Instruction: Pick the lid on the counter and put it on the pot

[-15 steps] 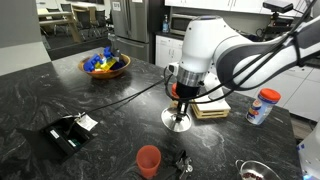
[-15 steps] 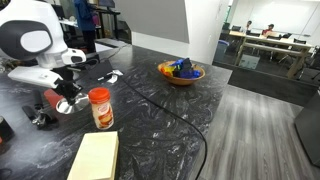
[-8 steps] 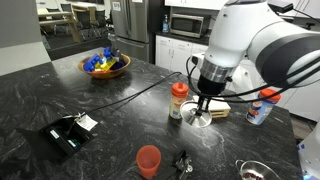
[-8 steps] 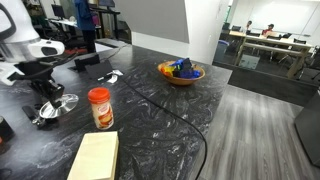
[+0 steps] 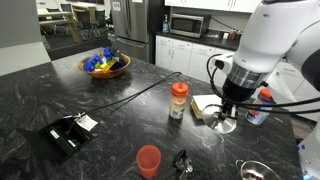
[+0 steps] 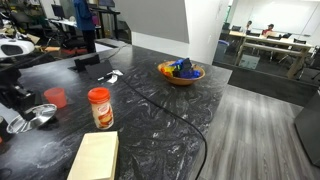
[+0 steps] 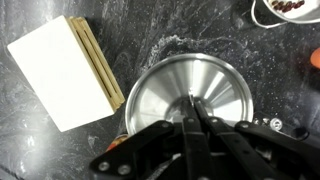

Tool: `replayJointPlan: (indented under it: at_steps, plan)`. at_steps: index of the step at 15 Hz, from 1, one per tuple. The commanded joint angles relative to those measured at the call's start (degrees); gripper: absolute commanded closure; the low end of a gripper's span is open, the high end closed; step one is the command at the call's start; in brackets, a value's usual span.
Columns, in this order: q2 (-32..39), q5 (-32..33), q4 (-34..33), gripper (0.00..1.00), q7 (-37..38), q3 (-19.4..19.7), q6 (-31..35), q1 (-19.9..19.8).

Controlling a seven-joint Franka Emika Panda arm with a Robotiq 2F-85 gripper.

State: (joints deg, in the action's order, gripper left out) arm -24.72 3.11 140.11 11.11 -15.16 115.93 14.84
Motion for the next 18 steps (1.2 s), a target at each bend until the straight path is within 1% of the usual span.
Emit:
replayJointPlan:
  at_steps: [1, 3, 4, 5, 12, 13, 15, 18]
  plan:
    - [-3.8, -1.5, 3.1, 0.99, -7.2, -0.1, 0.3, 2.9]
    - [-5.0, -2.8, 4.3, 0.99, -11.3, 0.2, 0.6, 5.4]
    - [-3.2, -1.8, 2.8, 0.99, -7.2, -0.9, -0.1, 3.8]
    - [-3.6, -2.0, 3.1, 0.97, -7.4, -1.0, -0.1, 4.2]
    - [-3.4, -1.9, 3.1, 0.97, -7.3, -0.9, 0.0, 3.9]
    - [-3.4, -1.9, 3.1, 0.99, -7.3, -0.9, 0.0, 3.9]
    - [-4.2, -3.7, 4.1, 0.99, -9.7, -0.3, -0.2, 5.2]
    - [-7.4, -7.1, 6.6, 0.99, -14.6, 0.3, -1.5, 8.0]
